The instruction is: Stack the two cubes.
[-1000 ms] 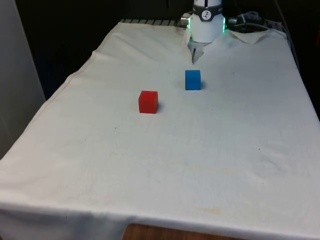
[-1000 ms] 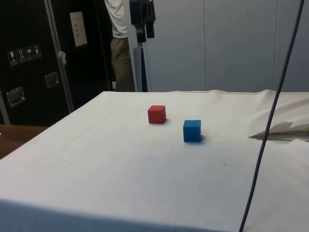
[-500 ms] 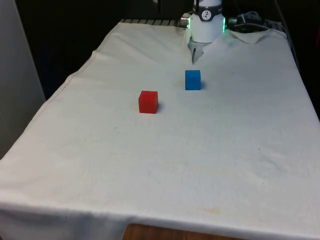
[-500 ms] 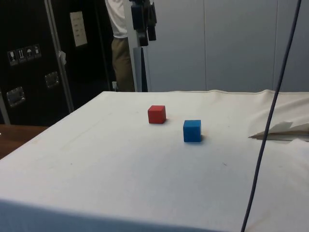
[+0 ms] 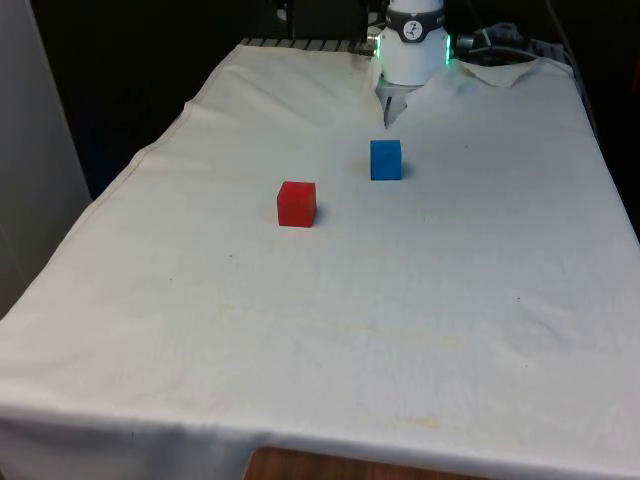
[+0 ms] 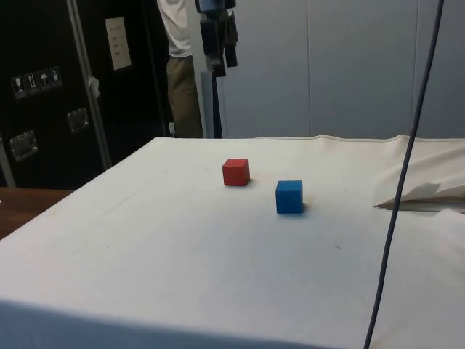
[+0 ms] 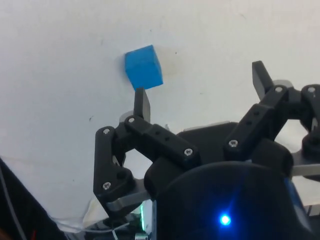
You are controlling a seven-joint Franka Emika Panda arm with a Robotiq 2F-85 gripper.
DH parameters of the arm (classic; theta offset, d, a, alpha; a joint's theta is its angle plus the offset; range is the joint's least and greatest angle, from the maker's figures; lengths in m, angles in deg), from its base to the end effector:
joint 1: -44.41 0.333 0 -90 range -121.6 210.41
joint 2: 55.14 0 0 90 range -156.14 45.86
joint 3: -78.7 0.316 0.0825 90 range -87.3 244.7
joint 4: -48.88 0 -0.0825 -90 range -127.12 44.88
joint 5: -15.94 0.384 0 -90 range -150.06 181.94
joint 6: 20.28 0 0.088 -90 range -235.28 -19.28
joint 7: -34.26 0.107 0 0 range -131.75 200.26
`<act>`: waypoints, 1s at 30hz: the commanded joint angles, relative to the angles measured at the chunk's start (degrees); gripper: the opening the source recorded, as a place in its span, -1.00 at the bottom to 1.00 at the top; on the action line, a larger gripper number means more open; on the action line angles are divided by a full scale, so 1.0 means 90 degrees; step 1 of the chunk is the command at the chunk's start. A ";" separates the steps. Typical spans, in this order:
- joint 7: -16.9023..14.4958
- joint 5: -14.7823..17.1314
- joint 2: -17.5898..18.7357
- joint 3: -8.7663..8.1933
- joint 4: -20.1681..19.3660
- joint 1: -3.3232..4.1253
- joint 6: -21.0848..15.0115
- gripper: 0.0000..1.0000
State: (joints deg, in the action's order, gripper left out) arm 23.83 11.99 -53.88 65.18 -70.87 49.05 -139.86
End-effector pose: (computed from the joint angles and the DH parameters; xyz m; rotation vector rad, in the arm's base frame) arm 0.5394 -0.0873 0.4113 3.0800 0.0952 -0.0538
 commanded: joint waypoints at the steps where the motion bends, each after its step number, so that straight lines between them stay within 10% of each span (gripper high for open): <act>1: 0.0064 -0.0083 0.0025 -0.0025 -0.0038 -0.0013 -0.0146 1.00; 30: 0.0465 -0.0229 0.0382 -0.0236 -0.0312 -0.0006 -0.1095 1.00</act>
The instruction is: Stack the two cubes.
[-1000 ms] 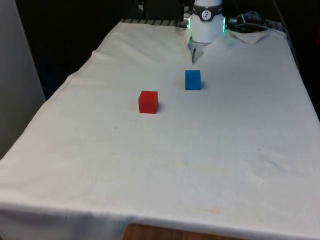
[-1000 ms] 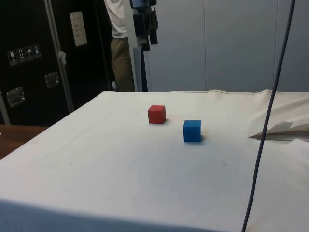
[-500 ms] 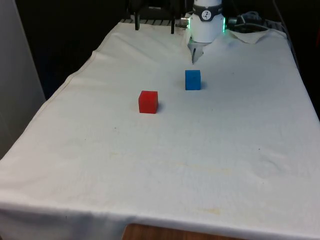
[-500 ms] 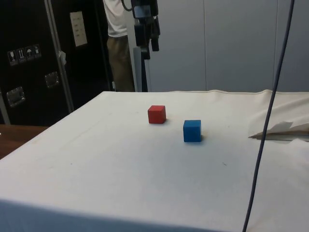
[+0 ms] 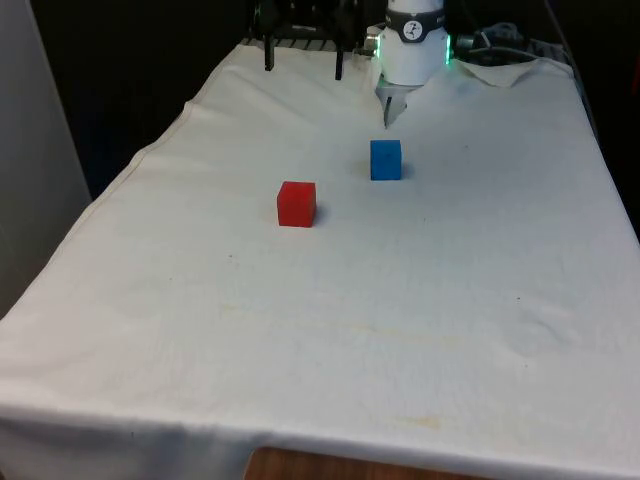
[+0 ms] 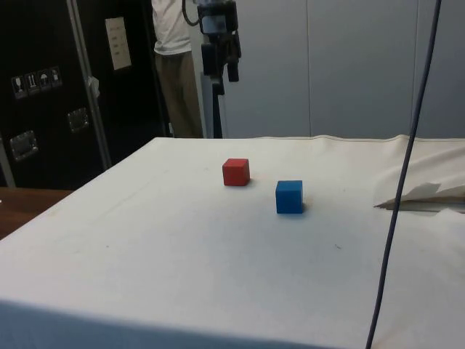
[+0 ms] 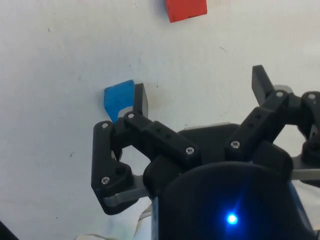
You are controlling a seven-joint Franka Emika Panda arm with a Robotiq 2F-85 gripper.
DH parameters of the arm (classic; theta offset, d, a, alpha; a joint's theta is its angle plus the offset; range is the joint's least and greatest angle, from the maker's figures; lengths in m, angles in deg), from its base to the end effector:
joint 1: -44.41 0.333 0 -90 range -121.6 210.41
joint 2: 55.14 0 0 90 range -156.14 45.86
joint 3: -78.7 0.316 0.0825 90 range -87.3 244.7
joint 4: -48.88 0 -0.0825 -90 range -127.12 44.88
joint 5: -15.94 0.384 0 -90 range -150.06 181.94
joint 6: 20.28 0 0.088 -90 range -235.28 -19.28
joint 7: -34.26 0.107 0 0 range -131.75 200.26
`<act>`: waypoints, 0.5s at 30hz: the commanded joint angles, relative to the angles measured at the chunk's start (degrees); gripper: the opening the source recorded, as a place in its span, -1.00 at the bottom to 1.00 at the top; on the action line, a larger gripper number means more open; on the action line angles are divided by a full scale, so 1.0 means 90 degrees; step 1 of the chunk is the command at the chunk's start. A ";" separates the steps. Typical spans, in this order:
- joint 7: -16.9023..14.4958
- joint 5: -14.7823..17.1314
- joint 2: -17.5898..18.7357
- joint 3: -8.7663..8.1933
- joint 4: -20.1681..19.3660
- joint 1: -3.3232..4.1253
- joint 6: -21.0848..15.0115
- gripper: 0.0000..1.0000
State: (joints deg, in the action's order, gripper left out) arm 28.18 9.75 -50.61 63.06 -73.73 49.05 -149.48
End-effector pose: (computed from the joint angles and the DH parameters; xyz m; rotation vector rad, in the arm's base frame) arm 0.5444 -0.1075 0.3734 3.0305 -0.0272 0.0333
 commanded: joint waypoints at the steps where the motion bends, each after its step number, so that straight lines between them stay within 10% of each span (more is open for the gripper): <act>1: -0.0045 0.0032 0.0038 0.0000 0.0013 -0.0013 -0.0032 1.00; 15: -0.0719 0.0229 0.0293 0.0013 -0.0070 -0.0019 -0.0407 1.00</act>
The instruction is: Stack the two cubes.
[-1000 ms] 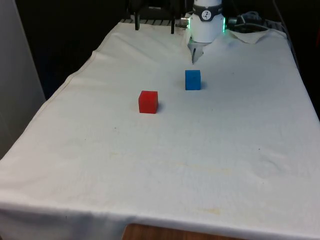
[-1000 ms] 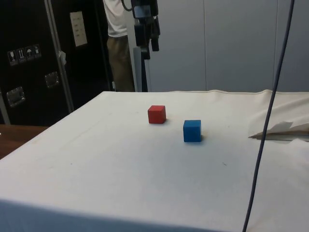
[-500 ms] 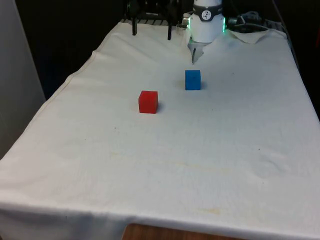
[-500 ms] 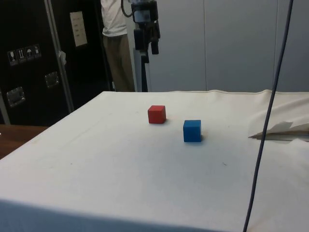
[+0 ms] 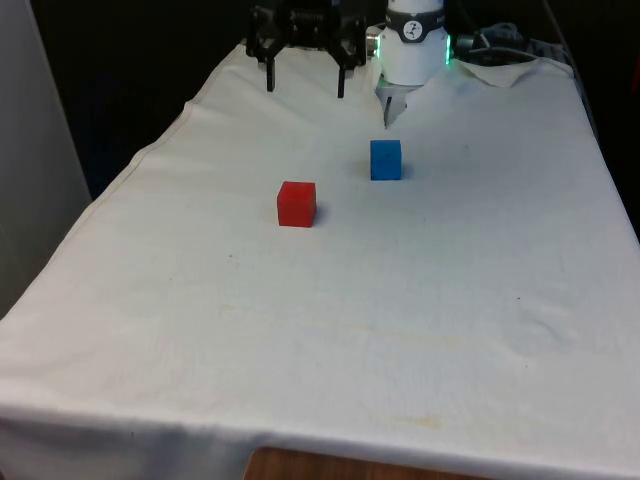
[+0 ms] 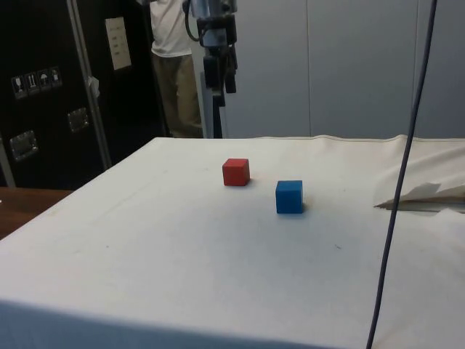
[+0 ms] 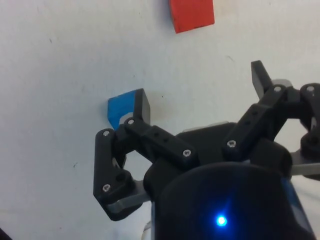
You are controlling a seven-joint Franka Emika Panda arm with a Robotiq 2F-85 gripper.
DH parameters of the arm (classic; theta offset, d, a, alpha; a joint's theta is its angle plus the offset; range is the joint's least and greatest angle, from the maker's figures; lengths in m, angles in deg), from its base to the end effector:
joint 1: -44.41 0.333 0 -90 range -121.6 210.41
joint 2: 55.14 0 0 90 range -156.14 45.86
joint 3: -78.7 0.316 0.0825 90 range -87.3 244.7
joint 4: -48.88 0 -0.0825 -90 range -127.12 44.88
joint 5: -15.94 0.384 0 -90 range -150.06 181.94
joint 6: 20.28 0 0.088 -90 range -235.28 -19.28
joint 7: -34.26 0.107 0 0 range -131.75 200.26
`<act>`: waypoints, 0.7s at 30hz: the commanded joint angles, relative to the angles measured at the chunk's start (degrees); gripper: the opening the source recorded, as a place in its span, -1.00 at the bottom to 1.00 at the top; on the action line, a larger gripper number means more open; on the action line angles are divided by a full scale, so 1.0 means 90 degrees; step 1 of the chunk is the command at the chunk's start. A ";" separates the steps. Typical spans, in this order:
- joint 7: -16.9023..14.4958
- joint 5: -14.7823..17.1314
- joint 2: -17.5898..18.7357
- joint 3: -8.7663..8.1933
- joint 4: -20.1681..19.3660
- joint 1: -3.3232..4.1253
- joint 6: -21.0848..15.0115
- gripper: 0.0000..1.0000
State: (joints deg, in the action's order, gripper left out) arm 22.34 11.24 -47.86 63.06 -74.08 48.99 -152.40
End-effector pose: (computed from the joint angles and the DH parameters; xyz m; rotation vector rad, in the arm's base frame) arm 0.5494 -0.1073 0.3496 3.0382 0.1089 0.0255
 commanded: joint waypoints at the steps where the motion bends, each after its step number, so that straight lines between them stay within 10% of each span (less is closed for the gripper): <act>1: -0.0121 0.0083 0.0000 0.0013 -0.0051 -0.0013 -0.0115 1.00; 21: -0.0630 0.0477 0.0497 -0.0299 -0.0045 -0.0064 -0.0439 1.00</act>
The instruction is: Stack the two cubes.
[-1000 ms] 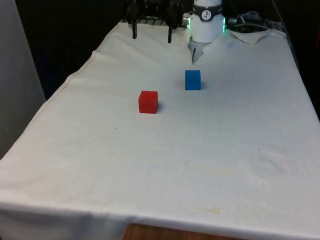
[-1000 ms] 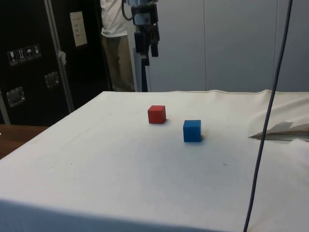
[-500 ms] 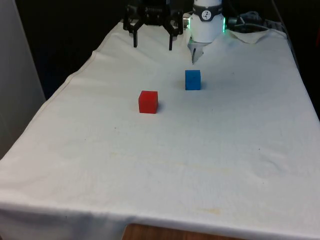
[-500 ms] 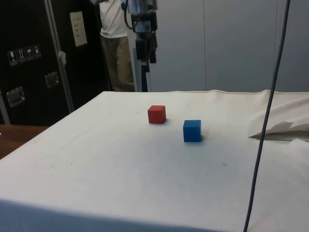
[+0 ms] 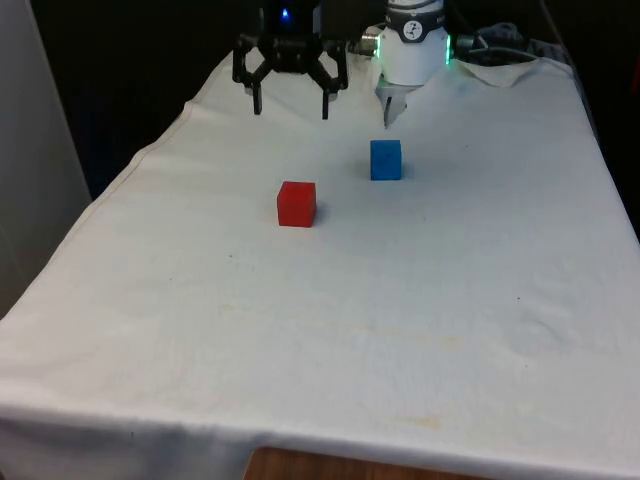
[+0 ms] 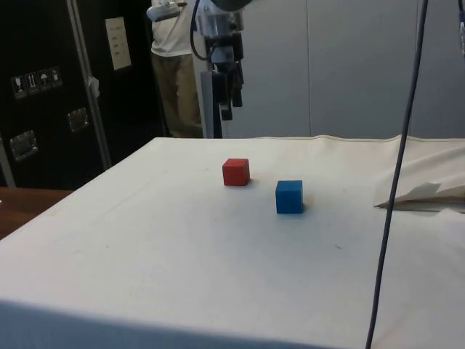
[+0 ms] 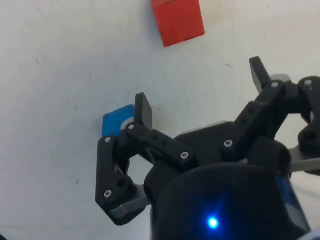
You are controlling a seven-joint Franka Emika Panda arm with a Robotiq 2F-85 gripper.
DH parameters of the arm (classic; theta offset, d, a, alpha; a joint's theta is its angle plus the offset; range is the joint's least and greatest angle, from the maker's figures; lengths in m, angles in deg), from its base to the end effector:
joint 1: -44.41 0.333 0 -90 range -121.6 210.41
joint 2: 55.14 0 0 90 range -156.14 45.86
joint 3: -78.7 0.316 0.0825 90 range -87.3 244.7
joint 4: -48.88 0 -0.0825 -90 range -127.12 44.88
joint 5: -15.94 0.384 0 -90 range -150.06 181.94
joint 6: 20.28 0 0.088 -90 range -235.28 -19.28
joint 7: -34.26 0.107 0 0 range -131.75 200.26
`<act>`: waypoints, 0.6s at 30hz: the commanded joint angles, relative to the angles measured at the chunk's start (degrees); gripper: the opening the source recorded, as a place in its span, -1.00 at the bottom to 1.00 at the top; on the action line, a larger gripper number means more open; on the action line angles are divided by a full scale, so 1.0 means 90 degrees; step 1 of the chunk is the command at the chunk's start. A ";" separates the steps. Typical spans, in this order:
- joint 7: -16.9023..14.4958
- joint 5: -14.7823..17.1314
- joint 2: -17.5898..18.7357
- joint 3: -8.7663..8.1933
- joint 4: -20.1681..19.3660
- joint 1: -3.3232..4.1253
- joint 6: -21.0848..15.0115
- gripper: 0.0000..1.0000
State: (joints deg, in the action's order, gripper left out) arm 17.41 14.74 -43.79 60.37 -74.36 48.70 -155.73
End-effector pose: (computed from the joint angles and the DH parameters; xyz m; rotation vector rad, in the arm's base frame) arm 0.5479 -0.1350 0.3157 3.0592 0.1077 0.0050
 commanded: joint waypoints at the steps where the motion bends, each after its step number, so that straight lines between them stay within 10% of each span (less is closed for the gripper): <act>1: -0.0006 0.0006 0.0032 -0.0019 0.0000 0.0000 -0.0013 1.00; 18: -0.0312 0.0859 0.0675 -0.0146 0.0089 -0.0045 -0.0420 1.00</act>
State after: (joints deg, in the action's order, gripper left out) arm 14.60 22.47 -37.72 59.05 -73.56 48.30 -159.51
